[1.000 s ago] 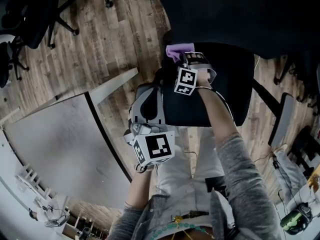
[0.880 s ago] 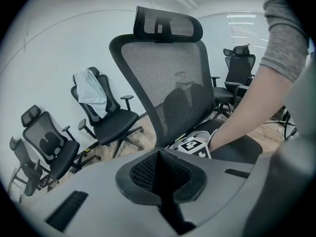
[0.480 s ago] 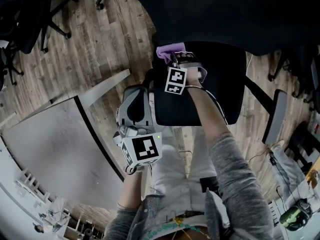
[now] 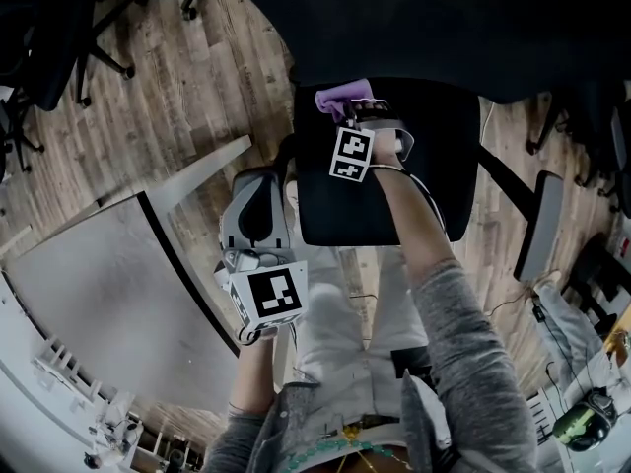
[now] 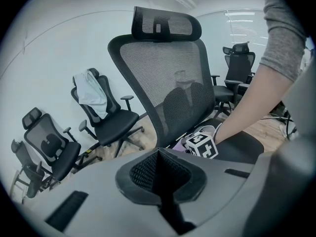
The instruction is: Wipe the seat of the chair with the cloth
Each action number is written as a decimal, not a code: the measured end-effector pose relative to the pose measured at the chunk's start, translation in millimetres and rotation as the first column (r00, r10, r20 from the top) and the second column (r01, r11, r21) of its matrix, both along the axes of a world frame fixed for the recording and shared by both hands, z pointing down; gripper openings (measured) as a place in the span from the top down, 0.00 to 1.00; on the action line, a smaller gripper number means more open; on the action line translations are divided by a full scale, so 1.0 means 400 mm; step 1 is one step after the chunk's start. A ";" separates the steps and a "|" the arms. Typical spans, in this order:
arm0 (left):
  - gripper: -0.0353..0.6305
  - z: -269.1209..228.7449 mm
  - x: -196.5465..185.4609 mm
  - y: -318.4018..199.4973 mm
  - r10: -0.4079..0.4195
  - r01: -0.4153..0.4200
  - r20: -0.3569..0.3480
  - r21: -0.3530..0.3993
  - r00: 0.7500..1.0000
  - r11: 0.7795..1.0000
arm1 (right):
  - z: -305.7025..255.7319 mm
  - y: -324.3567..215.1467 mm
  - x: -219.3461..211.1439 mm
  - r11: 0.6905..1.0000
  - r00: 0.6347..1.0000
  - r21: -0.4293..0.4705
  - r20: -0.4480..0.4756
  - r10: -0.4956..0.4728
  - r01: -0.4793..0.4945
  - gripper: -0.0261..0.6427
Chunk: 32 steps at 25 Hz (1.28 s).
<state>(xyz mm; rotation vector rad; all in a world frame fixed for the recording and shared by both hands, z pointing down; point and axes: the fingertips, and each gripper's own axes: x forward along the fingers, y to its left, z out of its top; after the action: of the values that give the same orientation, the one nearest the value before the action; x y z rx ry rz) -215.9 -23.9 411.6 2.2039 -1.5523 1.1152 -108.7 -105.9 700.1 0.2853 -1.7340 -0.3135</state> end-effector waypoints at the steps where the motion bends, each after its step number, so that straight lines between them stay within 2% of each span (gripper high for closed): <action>1: 0.95 0.000 0.002 0.001 -0.001 0.001 0.000 0.000 1.000 1.000 | 0.002 0.000 0.009 1.000 1.000 0.000 -0.004 0.002 -0.002 0.89; 13: 0.95 0.006 -0.002 0.008 0.000 0.000 0.011 -0.006 1.000 1.000 | 0.016 -0.016 0.094 0.999 0.998 -0.008 -0.038 0.047 -0.047 0.89; 18: 0.95 -0.007 -0.002 -0.009 0.023 -0.023 0.010 0.024 1.000 0.999 | 0.021 -0.023 0.120 0.998 0.997 -0.007 -0.047 0.067 -0.068 0.89; 32: 0.95 -0.012 -0.002 -0.012 0.025 -0.026 0.017 0.035 1.000 0.999 | 0.030 -0.034 0.234 0.990 0.988 -0.018 -0.072 0.139 -0.140 0.89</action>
<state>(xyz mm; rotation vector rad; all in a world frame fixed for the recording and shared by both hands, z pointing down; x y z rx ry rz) -216.5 -28.7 406.6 2.2489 -1.5664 1.1253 -15.3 -119.4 712.2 0.3731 -1.6380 -0.1991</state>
